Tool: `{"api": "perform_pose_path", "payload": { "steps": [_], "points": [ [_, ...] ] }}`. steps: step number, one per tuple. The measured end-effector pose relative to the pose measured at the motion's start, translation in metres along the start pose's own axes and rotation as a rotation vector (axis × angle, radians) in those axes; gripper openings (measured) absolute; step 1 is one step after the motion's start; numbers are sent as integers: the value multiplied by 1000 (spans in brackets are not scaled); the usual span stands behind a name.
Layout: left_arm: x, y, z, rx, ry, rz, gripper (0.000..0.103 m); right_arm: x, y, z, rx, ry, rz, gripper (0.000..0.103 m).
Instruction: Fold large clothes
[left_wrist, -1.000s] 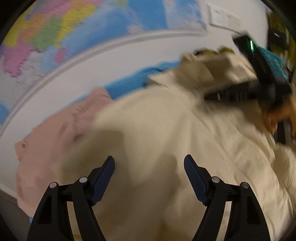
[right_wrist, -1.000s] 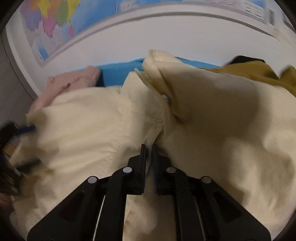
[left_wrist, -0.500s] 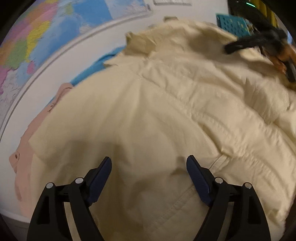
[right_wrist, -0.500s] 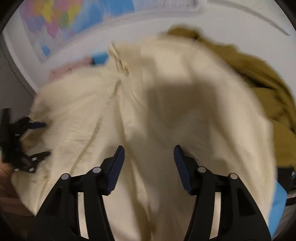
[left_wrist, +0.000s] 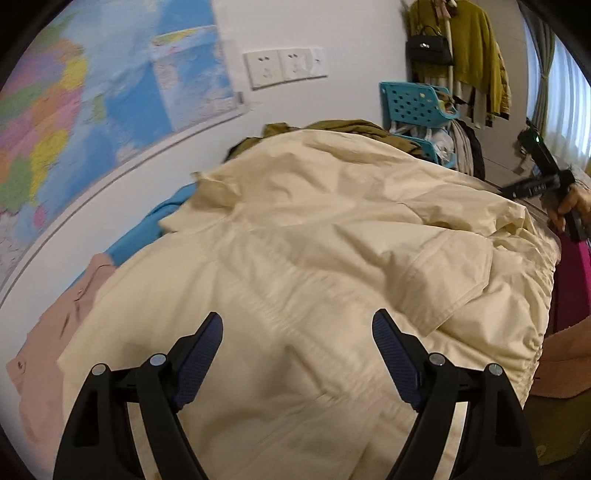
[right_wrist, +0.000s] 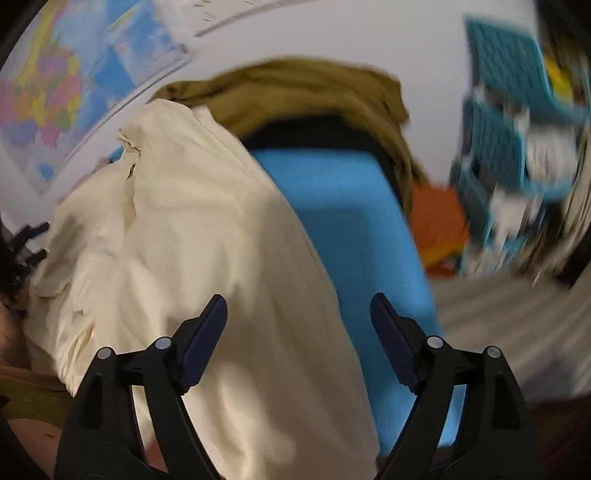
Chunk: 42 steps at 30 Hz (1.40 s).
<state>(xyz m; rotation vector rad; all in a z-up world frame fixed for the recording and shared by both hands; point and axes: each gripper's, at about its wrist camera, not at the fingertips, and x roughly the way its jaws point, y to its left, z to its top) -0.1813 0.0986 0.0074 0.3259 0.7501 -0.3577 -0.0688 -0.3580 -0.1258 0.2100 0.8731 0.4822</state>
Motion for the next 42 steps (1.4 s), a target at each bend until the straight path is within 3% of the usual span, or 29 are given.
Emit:
{"api": "perform_pose_path", "payload": {
  "steps": [1,2,3,5,7,12,17,26,33,39,40,41,42],
  "points": [
    [4,-3,2,1,9,-8,80,-4,0,-4,-10,-25,33,65],
    [10,-7,5,3,21,-16,80,-3,2,-5,-13,-15,71,46],
    [14,-8,7,4,29,-19,80,-3,4,-5,-26,-14,72,39],
    [20,-14,11,4,43,-27,80,-5,9,-2,-70,-16,96,7],
    [24,-17,14,4,44,-33,80,-20,7,7,-76,-50,95,6],
    [32,-26,26,-12,51,-45,80,-94,16,61,-111,-238,128,5],
    [41,-34,33,-18,53,-73,80,-101,56,93,-245,-170,114,6],
    [48,-31,38,-66,54,-135,80,-97,143,108,-385,-135,309,6],
    [6,1,29,-182,-95,-234,81,-33,257,148,-508,8,368,7],
    [-13,21,1,-227,-114,-199,83,67,320,160,-507,180,338,10],
    [-12,24,-2,-237,-107,-193,83,77,325,159,-497,197,336,15],
    [-11,27,-7,-249,-97,-186,83,93,330,160,-477,222,330,36],
    [-10,30,-10,-256,-90,-184,83,105,333,162,-446,253,331,48]
  ]
}}
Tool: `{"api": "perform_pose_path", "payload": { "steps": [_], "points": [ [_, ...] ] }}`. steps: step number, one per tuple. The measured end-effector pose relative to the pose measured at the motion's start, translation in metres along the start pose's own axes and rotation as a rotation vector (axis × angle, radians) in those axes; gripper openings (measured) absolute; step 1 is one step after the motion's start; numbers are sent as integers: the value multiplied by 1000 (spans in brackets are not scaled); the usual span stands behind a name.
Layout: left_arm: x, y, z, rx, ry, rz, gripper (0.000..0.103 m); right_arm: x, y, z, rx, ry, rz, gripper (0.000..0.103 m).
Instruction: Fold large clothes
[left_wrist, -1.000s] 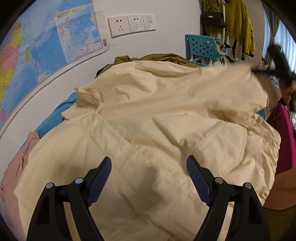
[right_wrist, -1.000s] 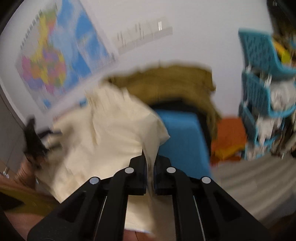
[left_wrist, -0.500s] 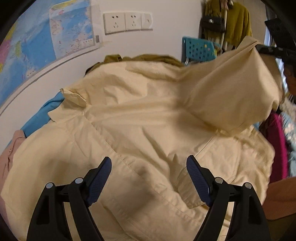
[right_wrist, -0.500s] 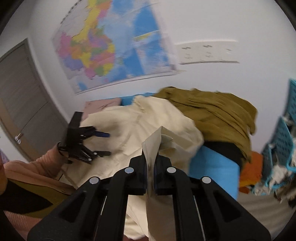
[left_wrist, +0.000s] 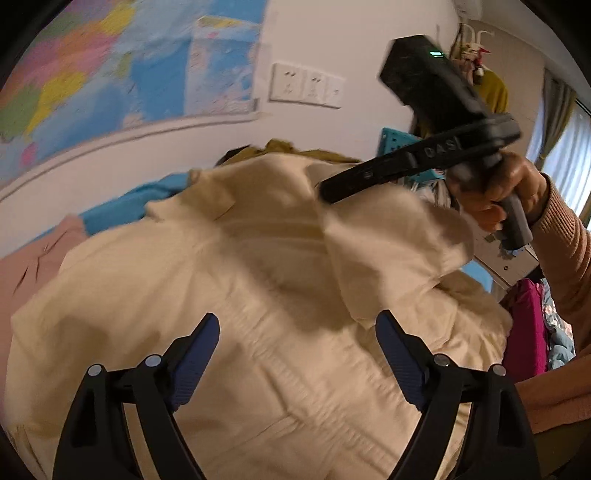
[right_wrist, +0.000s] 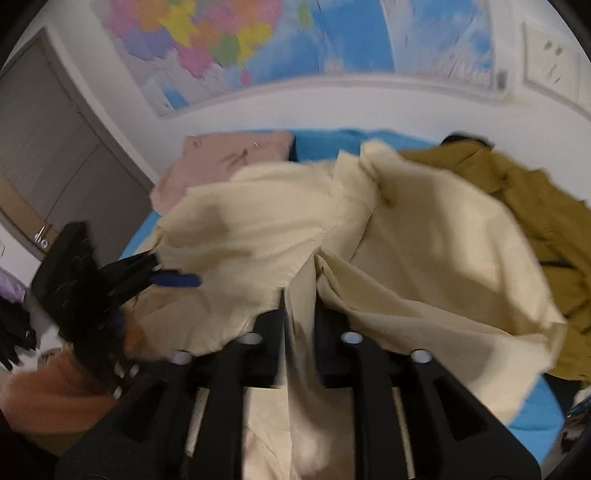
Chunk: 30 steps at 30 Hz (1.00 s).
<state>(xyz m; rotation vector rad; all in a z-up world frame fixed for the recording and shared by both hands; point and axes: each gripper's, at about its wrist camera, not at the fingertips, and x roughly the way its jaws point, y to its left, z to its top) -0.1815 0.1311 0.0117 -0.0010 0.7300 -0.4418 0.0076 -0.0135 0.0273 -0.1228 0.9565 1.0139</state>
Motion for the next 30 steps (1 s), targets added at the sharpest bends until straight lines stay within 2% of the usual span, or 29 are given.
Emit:
{"api": "perform_pose_path", "payload": {
  "steps": [1,5,6,8,9,10,12,15,16,17,18,19,20,21,24,26,28,30],
  "points": [
    [1,4,-1,-5,5,1,83,4,-1,2,20,10,16,64],
    [5,15,-8,-21,26,11,83,-21,-7,-3,38,-76,35,68],
    [5,18,-9,-28,26,6,83,-33,-9,-9,33,-116,7,70],
    [5,23,-11,-45,26,-3,83,-61,-12,-31,-4,-201,-69,86],
    [5,25,-11,-50,28,-5,83,-73,-18,-46,-9,-234,-101,89],
    [5,26,-11,-54,30,-8,83,-77,-25,-55,2,-242,-114,90],
    [5,28,-10,-54,27,-14,83,-78,-46,-88,52,-209,-80,90],
    [7,28,-8,-43,30,-20,83,-56,-66,-121,129,-139,-53,89],
    [8,27,-8,-42,34,-18,84,-49,-69,-125,147,-125,-36,82],
    [9,26,-7,-43,37,-20,84,-38,-73,-128,182,-112,17,63],
    [9,26,-6,-47,39,-23,84,-31,-74,-128,201,-105,63,51],
    [9,25,-5,-51,39,-20,84,-25,-71,-124,190,-113,117,32],
    [9,24,-4,-52,40,-17,84,-24,-63,-120,163,-131,133,9],
    [8,22,-4,-52,39,-17,84,-26,-54,-111,130,-164,160,4],
    [3,18,-4,-41,33,-11,87,-35,-16,-73,24,-253,197,3],
    [1,14,-1,-34,28,-12,92,-31,7,-47,-35,-261,218,3],
    [1,12,4,-40,24,-29,92,-18,26,-27,-92,-242,174,3],
    [4,10,8,-44,22,-47,96,0,39,-7,-107,-211,181,8]
  ]
}}
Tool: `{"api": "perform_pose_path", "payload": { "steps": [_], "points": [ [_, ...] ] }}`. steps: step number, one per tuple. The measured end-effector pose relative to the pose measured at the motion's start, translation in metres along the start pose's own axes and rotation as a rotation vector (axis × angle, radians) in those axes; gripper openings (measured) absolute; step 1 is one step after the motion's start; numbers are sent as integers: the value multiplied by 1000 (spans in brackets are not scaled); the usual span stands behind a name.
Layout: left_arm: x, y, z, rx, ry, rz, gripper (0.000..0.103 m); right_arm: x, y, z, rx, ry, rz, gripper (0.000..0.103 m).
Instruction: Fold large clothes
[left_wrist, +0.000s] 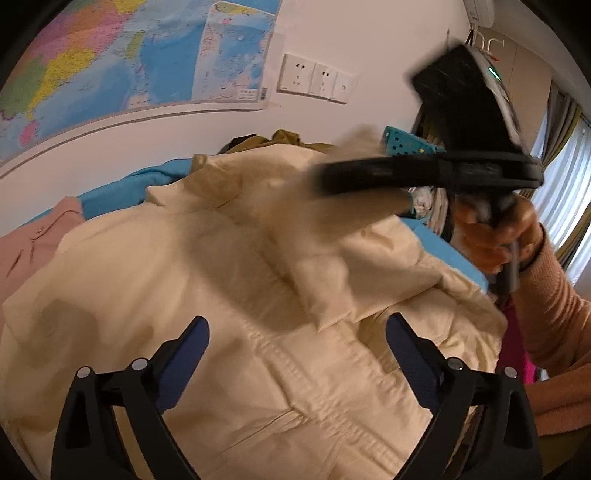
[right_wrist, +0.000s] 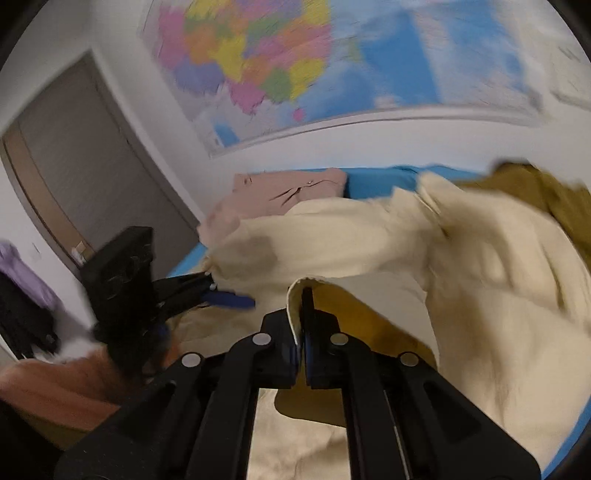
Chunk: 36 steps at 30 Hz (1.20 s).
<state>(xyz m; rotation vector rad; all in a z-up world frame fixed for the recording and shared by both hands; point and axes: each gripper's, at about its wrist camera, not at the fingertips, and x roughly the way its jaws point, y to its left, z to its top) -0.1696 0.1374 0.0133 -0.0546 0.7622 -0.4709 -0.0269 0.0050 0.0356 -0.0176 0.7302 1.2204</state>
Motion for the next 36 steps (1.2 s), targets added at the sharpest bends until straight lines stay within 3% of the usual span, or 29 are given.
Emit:
{"api": "perform_pose_path", "payload": {
  "steps": [1,2,4,8,11,13,16,18,19,20,22,24,25,27,28,30,32,36],
  "points": [
    [4,-1,3,-3,3,0,96,19,4,7,-1,45,4,18],
    [9,1,6,-14,15,14,96,28,6,10,0,69,7,48],
    [18,6,10,-50,38,44,96,35,11,14,-7,71,-9,76],
    [43,35,16,-174,133,91,96,5,10,11,-26,14,20,75],
    [54,46,20,-220,154,34,96,-31,-1,10,9,-47,4,77],
    [57,42,24,-200,146,22,96,-43,-5,12,5,-71,-19,77],
    [61,36,29,-160,128,84,93,-58,-20,6,28,-105,-54,77],
    [64,46,29,-190,133,121,79,-58,-35,-4,25,-112,-135,77],
    [65,54,29,-219,139,135,66,-57,-42,-11,19,-103,-190,77],
    [65,66,27,-260,145,150,45,-55,-49,-15,27,-99,-224,77],
    [64,87,21,-320,158,148,22,-49,-70,-28,36,-69,-313,72],
    [53,103,12,-378,140,135,14,-43,-84,-37,45,-58,-340,64],
    [48,104,9,-377,132,133,15,-37,-90,-41,30,-46,-358,62],
    [45,108,0,-378,168,166,35,-18,-106,-49,21,4,-422,58],
    [44,109,-3,-377,182,220,51,-8,-114,-51,34,30,-444,55],
    [34,107,-6,-357,153,243,56,12,-137,-58,101,83,-459,49],
    [16,100,-8,-317,121,249,61,20,-141,-60,111,95,-466,51],
    [-42,84,-15,-226,31,354,71,10,-112,-55,47,46,-498,56]
  ]
}}
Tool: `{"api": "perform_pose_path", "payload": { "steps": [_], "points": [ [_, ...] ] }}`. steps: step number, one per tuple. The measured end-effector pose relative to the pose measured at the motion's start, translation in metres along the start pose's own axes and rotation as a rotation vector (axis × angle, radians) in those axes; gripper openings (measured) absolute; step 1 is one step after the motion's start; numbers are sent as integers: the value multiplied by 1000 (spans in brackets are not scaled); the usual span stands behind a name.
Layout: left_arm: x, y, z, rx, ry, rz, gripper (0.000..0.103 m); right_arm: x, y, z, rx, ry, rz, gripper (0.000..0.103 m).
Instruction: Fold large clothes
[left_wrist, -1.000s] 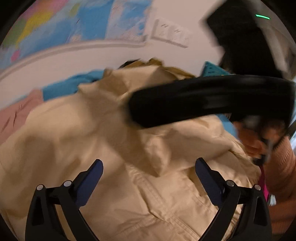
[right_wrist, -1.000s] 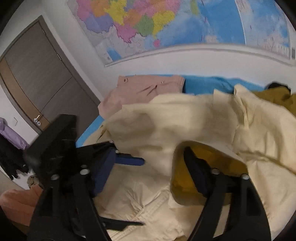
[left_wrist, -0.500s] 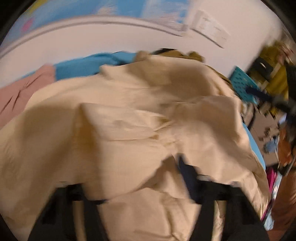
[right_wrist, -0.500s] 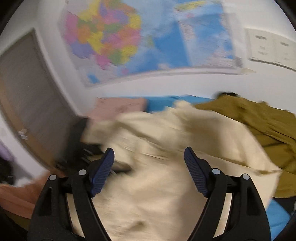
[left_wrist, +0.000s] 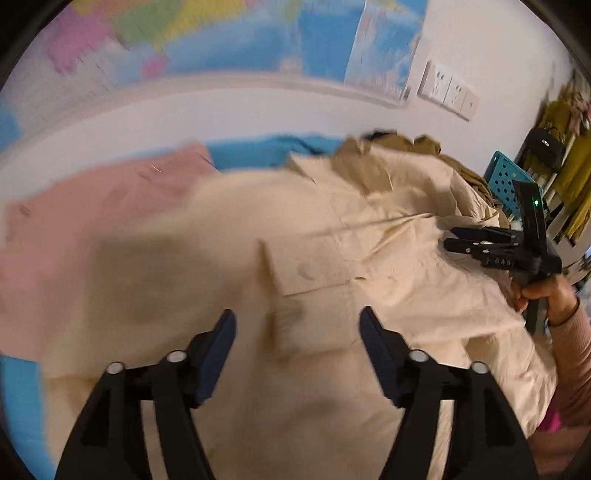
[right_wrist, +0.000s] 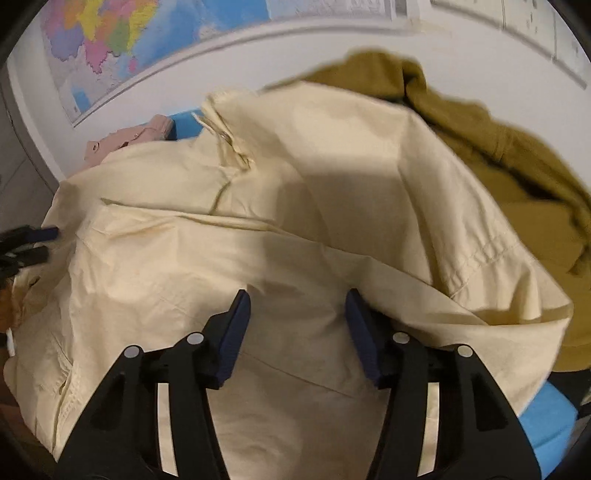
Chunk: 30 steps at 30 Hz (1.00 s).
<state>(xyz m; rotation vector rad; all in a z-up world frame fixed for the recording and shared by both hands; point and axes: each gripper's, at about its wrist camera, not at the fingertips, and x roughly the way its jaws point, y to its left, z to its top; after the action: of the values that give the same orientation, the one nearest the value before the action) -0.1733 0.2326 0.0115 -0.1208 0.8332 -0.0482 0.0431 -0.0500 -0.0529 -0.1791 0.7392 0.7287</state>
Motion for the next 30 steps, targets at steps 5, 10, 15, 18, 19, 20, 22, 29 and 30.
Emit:
{"api": "perform_pose_path", "payload": {
  "steps": [5,10,15,18,19,20,22,29,30],
  "points": [
    [-50,29,-24,39,-50,212,79,-23,52,7,-103,-76,112,66],
    [-52,64,-63,-9,83,344,79,-8,113,-1,-202,5,335,67],
    [-55,71,-94,16,141,435,82,-5,185,-11,-332,56,487,67],
    [-60,80,-101,3,131,428,60,-12,236,-22,-438,62,614,67],
    [-59,83,-102,-9,141,412,36,-14,256,-25,-473,66,665,67],
    [-59,86,-103,-29,149,381,19,-13,267,-28,-485,75,697,67],
    [-64,93,-103,-64,125,344,10,-14,301,-34,-535,87,763,67],
    [-108,110,-83,-218,5,197,5,5,371,-35,-514,131,881,78],
    [-113,108,-79,-216,-6,185,5,9,378,-35,-504,135,886,78]
  ]
}}
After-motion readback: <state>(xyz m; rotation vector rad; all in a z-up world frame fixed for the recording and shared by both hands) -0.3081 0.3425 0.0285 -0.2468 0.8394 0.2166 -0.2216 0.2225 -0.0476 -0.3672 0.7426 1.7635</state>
